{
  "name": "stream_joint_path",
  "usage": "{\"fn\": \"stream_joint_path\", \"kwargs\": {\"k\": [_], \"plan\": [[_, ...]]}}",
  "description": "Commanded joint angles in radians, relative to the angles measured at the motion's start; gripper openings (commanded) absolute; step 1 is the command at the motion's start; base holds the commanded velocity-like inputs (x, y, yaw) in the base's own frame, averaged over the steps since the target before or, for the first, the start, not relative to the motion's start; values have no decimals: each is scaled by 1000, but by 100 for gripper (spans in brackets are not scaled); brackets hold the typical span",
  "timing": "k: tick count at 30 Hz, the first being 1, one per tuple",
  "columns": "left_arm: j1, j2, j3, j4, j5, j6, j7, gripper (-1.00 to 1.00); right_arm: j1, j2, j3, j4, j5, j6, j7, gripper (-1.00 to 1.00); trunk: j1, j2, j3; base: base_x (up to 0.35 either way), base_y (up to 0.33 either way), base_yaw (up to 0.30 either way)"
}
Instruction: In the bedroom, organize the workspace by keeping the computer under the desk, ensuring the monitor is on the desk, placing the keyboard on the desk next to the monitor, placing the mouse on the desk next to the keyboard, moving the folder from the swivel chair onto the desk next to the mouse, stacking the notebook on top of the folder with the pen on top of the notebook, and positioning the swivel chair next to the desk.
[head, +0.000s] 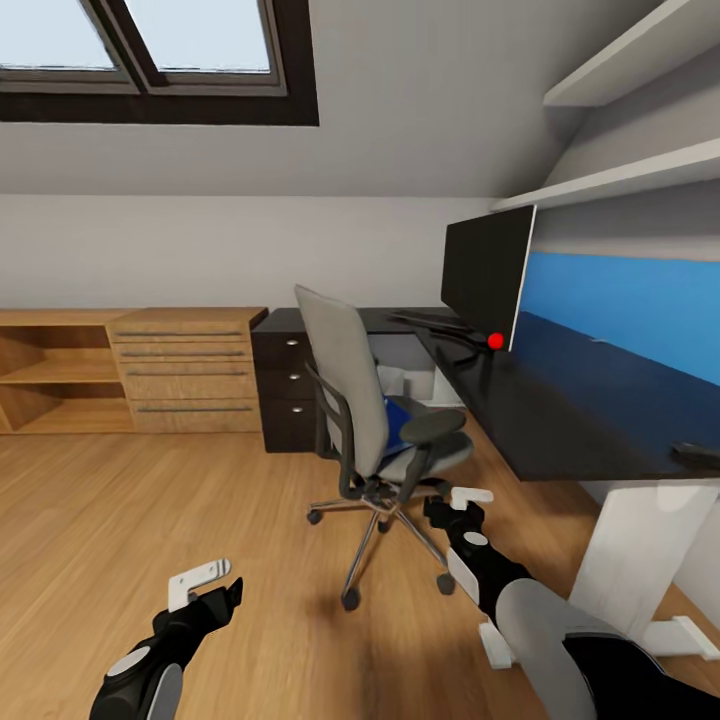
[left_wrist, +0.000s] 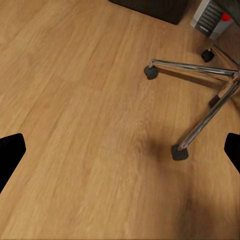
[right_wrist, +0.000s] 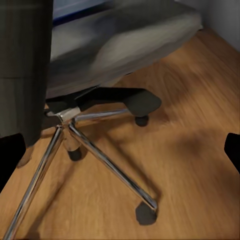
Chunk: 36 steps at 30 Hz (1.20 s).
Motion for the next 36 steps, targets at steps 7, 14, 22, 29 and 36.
{"fn": "stream_joint_path", "kwargs": {"k": [7,14,22,29,36], "plan": [[0,-1,2,-1,11,4,6,100,-1,-3,-37,0,2,-5,-1,100,0,0,-1,46,-1,0],[0,0,3,-1,11,4,5,100,-1,-17,-63,0,2,-5,-2,100,0,0,-1,184,-55,0],[0,0,17,-2,11,4,5,100,-1,-24,-69,0,2,-4,-4,100,0,0,-1,50,-18,0],[0,0,28,-2,11,3,5,100,-1,-28,-70,0,2,-4,-4,100,0,0,-1,97,-2,0],[0,0,29,-2,11,3,5,100,-1,-28,-70,0,2,-4,-4,100,0,0,-1,109,0,0]]}}
